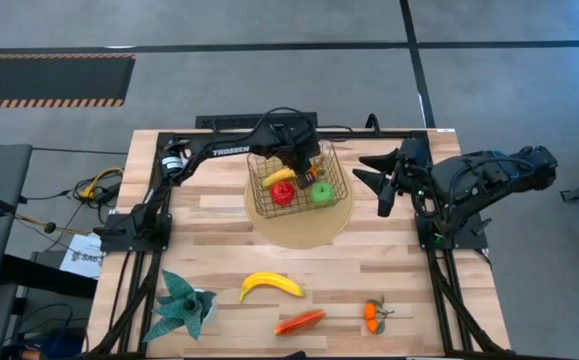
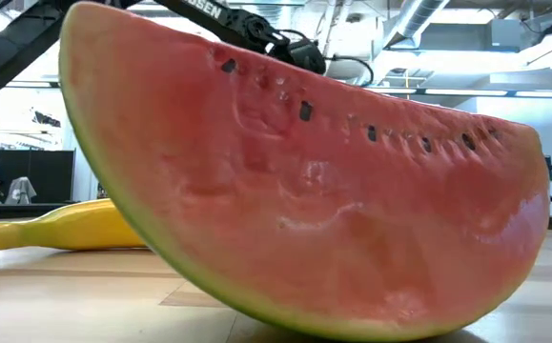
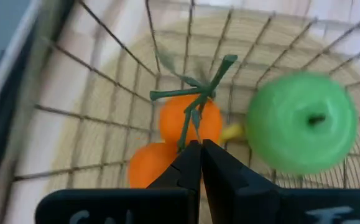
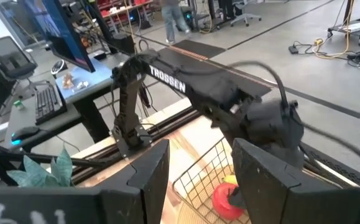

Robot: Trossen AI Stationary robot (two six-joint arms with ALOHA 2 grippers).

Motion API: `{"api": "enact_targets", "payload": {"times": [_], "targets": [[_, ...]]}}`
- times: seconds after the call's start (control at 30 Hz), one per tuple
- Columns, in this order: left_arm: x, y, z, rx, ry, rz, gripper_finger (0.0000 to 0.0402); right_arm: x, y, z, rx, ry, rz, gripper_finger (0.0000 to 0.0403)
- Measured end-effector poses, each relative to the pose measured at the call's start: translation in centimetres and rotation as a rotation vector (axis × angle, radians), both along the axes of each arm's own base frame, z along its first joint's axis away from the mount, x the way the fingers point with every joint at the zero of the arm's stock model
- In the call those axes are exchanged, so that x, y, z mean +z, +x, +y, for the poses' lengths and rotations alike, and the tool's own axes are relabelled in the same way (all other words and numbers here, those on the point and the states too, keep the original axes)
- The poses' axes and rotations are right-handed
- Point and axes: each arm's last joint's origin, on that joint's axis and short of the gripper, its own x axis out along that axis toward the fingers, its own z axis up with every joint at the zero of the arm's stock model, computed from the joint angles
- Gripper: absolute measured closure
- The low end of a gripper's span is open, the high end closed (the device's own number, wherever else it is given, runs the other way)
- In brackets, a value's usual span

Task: Build produce basket
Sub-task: Put the oranges into the basket

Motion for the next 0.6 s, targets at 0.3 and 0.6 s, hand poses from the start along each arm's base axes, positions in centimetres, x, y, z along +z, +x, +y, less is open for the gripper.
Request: {"api": "enact_targets", "payload": {"times": [0.3,0.6], "targets": [[-1.42,0.74,-0.53,-0.003,0.015,0.028,0.0401,0.02,0.03,0.03,0.002,0.001,-0.003,0.0208],[-1.45,0.79,-0.67,-0.021,0.013,0.028,0.0398,0.01,0.03,0.05,0.007,0.000,-0.001,0.0209]]}}
